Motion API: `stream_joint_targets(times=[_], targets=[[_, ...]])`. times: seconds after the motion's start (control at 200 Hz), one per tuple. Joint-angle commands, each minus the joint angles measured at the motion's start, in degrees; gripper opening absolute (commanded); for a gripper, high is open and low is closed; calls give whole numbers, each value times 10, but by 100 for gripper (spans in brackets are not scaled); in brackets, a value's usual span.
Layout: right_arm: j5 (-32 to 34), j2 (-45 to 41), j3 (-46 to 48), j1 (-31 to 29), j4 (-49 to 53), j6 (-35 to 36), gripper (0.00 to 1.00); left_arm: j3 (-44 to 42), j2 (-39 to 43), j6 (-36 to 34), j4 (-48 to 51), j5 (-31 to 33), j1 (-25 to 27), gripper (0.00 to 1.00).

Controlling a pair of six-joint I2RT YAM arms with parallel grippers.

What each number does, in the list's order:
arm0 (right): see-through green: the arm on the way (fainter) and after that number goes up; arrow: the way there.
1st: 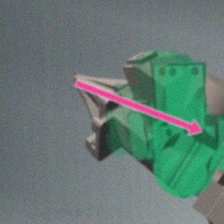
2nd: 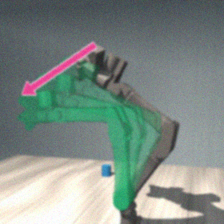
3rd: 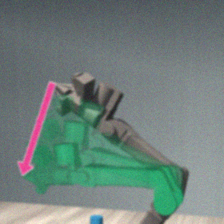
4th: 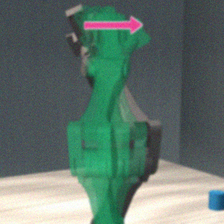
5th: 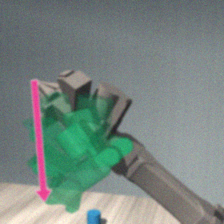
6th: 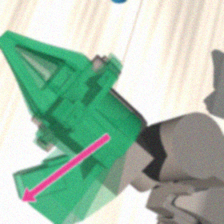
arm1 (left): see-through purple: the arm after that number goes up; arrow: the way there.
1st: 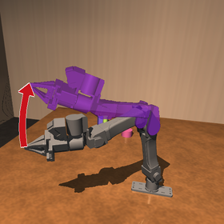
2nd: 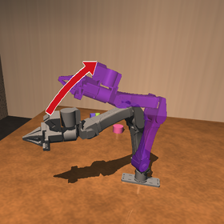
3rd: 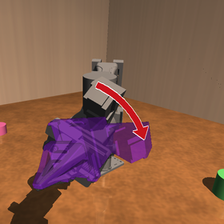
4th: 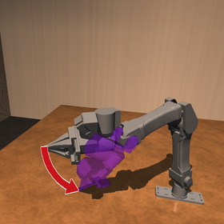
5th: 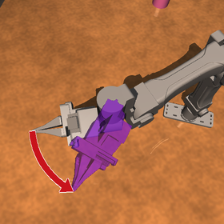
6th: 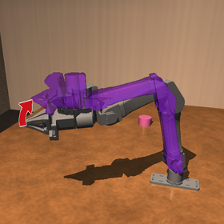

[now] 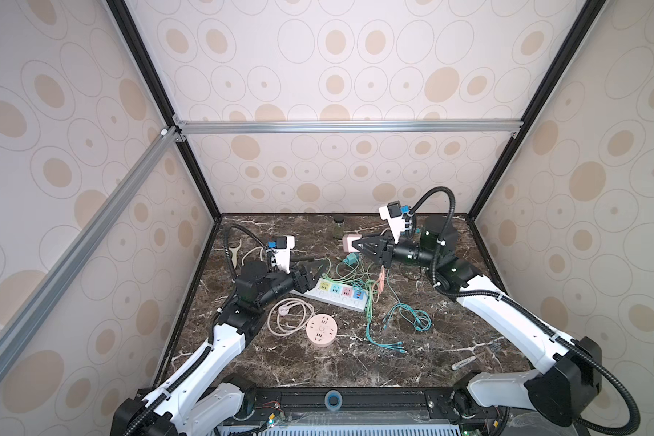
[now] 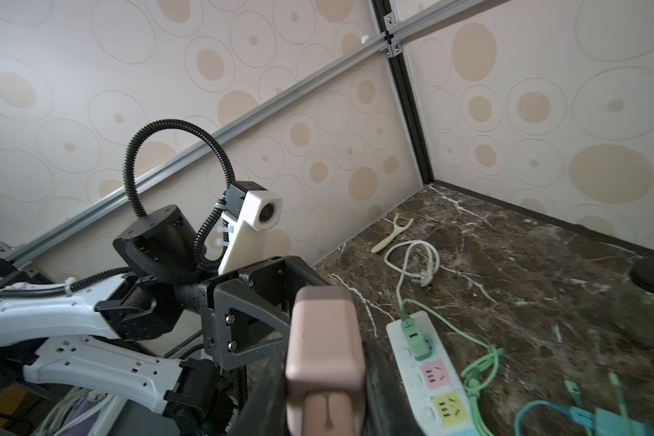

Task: Insert the plug
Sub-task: 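Open the left gripper and withdraw it while the right gripper holds the plug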

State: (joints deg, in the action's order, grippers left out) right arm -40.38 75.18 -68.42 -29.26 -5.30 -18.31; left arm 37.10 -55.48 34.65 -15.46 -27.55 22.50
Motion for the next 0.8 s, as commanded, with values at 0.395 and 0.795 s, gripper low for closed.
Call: stream_joint_targets(times=[0.395,0.795], targets=[[37,139,-320,30,333,224,12,-23,61,-22,170,178,-49,71],[76,320,-451,29,434,324,10,-46,19,-1,195,137,-114,68]])
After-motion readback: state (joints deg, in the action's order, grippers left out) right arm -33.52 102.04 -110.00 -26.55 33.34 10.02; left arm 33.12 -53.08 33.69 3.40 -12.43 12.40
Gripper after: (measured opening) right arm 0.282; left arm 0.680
